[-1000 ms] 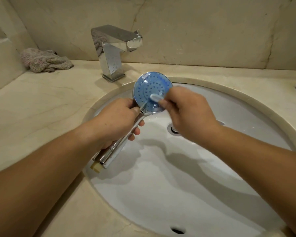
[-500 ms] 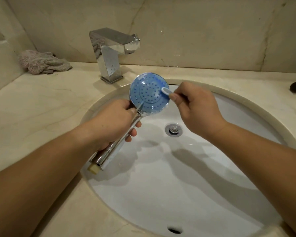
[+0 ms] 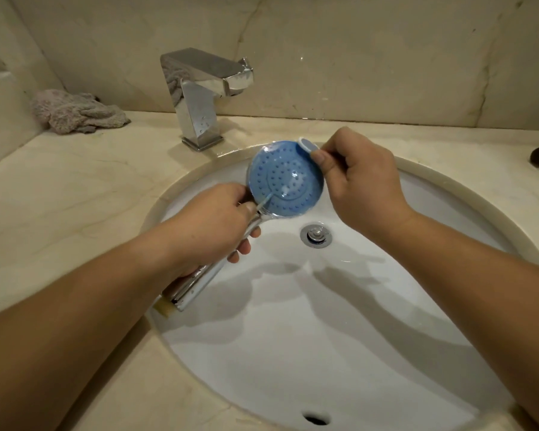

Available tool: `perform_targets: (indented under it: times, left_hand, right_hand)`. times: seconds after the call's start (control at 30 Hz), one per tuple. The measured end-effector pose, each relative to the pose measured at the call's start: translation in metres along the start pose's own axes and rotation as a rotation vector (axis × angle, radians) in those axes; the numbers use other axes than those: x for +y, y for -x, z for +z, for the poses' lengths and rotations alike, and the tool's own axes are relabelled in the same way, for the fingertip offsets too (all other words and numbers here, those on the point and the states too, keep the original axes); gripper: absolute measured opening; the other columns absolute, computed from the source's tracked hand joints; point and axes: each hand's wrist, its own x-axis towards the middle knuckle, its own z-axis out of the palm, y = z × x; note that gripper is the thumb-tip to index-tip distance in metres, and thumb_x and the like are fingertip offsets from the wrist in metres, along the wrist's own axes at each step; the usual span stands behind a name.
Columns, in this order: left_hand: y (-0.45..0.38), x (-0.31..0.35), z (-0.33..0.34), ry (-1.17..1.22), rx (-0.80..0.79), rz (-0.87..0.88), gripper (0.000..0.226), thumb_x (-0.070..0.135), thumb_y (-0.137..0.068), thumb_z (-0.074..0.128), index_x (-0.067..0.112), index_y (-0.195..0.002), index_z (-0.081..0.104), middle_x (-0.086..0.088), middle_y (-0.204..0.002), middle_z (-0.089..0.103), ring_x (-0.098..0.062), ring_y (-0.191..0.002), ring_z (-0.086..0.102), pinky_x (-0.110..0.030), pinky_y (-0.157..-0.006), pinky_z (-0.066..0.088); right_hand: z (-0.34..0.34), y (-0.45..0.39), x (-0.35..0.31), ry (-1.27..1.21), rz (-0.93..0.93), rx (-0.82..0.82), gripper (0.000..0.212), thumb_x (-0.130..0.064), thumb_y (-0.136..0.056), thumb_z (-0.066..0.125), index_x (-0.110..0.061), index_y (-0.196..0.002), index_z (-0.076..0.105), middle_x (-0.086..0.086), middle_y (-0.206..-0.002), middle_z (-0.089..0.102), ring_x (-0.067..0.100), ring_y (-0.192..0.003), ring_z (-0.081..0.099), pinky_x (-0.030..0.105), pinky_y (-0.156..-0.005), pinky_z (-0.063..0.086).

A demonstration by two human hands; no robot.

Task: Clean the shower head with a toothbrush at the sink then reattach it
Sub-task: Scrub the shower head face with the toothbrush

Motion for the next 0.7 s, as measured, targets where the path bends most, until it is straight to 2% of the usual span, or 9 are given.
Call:
perform_targets:
  times: [0.1, 0.27, 0.37, 0.47, 0.57, 0.63, 0.7]
  left_hand:
    - [-0.002, 0.0, 0.001, -0.024, 0.005, 0.004, 0.023, 0.016, -0.106, 0.042, 0.019, -0.099, 0.063, -0.008, -0.086, 0.071, -0.012, -0.053, 0.063, -0.029, -0.048, 0.051]
    - [-0.003, 0.001, -0.004, -0.025, 0.04, 0.012, 0.023, 0.017, -0.107, 0.041, 0.02, -0.106, 0.064, -0.005, -0.086, 0.07, -0.008, -0.052, 0.062, -0.024, -0.047, 0.05]
    - [-0.002, 0.002, 0.001, -0.086, 0.011, 0.017, 0.024, 0.019, -0.106, 0.041, 0.024, -0.105, 0.065, -0.002, -0.088, 0.072, -0.01, -0.056, 0.066, -0.025, -0.049, 0.052]
    - [-0.002, 0.001, 0.0, -0.168, 0.015, 0.022, 0.024, 0.021, -0.106, 0.042, 0.026, -0.108, 0.065, 0.0, -0.091, 0.072, -0.012, -0.063, 0.07, -0.026, -0.052, 0.056]
    - [-0.002, 0.0, -0.002, -0.245, 0.027, 0.033, 0.023, 0.023, -0.106, 0.043, 0.026, -0.107, 0.066, 0.001, -0.092, 0.072, -0.014, -0.068, 0.073, -0.036, -0.064, 0.063]
    - [-0.002, 0.001, -0.002, -0.238, 0.028, 0.031, 0.023, 0.023, -0.106, 0.043, 0.025, -0.107, 0.066, 0.001, -0.091, 0.072, -0.015, -0.068, 0.073, -0.038, -0.066, 0.064]
    - [-0.002, 0.002, -0.002, -0.215, 0.025, 0.021, 0.024, 0.022, -0.105, 0.042, 0.027, -0.106, 0.066, 0.001, -0.091, 0.072, -0.014, -0.066, 0.072, -0.035, -0.06, 0.063]
  right_hand:
    - [0.0, 0.0, 0.0, 0.016, -0.021, -0.018, 0.023, -0.025, -0.095, 0.058, -0.008, -0.081, 0.053, -0.003, -0.071, 0.052, 0.017, -0.064, 0.041, 0.03, -0.058, 0.03]
    - [-0.004, 0.006, 0.009, 0.03, 0.01, -0.034, 0.022, -0.024, -0.096, 0.058, -0.011, -0.08, 0.052, -0.008, -0.065, 0.045, 0.018, -0.063, 0.039, 0.034, -0.057, 0.032]
    - [0.001, -0.002, -0.004, 0.035, 0.006, -0.018, 0.023, -0.027, -0.096, 0.056, -0.011, -0.08, 0.052, -0.003, -0.072, 0.051, 0.021, -0.067, 0.044, 0.035, -0.059, 0.037]
    - [0.01, 0.006, -0.02, 0.129, -0.146, -0.115, 0.023, -0.028, -0.097, 0.054, -0.017, -0.078, 0.045, -0.003, -0.075, 0.047, 0.025, -0.064, 0.044, 0.034, -0.056, 0.038]
    - [0.015, 0.015, -0.024, 0.215, -0.32, -0.207, 0.016, -0.021, -0.091, 0.054, -0.015, -0.079, 0.048, 0.003, -0.075, 0.048, 0.033, -0.057, 0.047, 0.035, -0.049, 0.039]
    - [0.009, 0.005, -0.019, 0.251, -0.218, -0.136, 0.019, -0.024, -0.095, 0.054, -0.014, -0.081, 0.047, 0.004, -0.077, 0.048, 0.034, -0.062, 0.048, 0.038, -0.052, 0.04]
    - [0.002, -0.003, -0.01, 0.205, -0.11, -0.067, 0.022, -0.027, -0.098, 0.052, -0.013, -0.081, 0.047, 0.002, -0.077, 0.047, 0.033, -0.065, 0.046, 0.037, -0.056, 0.039]
